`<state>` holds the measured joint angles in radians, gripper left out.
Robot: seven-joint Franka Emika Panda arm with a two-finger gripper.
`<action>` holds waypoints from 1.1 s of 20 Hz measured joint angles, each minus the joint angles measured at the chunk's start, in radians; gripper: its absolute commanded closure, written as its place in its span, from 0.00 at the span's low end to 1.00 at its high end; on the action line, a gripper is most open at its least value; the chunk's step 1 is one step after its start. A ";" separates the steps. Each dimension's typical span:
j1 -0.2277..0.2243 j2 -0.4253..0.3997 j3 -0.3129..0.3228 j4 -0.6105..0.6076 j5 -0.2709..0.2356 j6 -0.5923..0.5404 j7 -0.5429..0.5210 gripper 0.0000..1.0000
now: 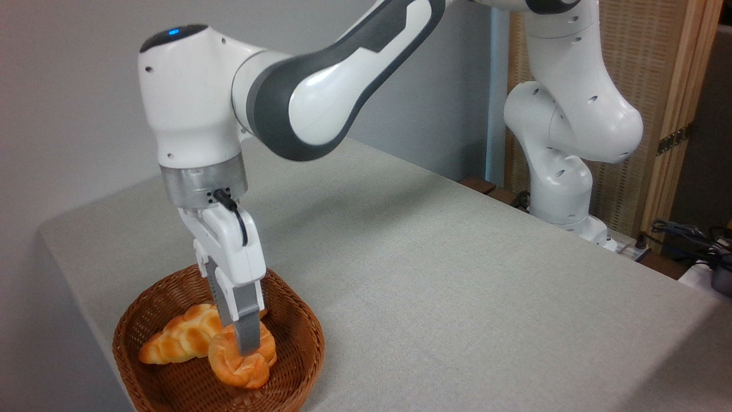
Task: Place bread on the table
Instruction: 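Close the gripper on the round orange bun, then lift the bun out of the basket and carry it onto the table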
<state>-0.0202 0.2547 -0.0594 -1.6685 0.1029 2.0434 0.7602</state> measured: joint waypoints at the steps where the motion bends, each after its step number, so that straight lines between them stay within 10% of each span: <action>1: 0.001 -0.006 0.000 0.005 -0.001 -0.016 0.000 0.76; 22: 0.008 -0.125 0.009 0.018 -0.001 -0.182 0.000 0.88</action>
<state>-0.0117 0.1297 -0.0505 -1.6501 0.1014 1.8615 0.7603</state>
